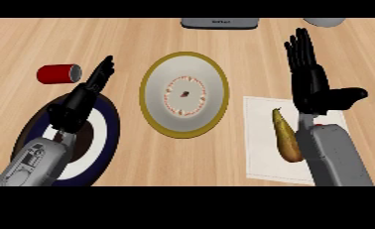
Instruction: Pick the pear from the placemat and place it in the bowl
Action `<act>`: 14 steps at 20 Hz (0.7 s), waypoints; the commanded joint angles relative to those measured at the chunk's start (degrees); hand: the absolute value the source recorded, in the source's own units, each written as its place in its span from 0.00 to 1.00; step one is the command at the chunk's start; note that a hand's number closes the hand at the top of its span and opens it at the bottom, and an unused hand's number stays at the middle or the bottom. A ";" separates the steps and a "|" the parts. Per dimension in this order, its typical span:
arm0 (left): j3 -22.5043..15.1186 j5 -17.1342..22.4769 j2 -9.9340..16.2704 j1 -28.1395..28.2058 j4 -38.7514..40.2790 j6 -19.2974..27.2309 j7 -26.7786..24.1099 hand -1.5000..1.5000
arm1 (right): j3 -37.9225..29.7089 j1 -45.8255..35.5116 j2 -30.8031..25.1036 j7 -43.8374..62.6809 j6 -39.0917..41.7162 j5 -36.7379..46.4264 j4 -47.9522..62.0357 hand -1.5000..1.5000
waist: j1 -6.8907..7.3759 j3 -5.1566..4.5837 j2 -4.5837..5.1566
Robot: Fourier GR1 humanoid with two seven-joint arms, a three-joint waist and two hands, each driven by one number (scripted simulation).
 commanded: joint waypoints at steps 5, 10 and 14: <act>2.93 0.76 -3.58 1.37 -2.23 7.24 3.98 0.50 | 18.52 7.25 -8.92 7.40 9.69 15.21 0.67 1.00 | -0.80 -0.92 -1.00; 3.93 2.92 -5.75 3.45 -5.29 10.44 7.95 0.50 | 13.55 17.92 -7.11 -5.75 -13.67 25.30 -6.17 0.00 | -3.85 -0.58 -1.64; 1.86 0.25 -7.16 5.02 -8.85 12.75 8.55 0.50 | 17.85 28.84 -2.26 -19.59 -14.64 23.77 -12.88 0.00 | -2.90 -0.65 -1.08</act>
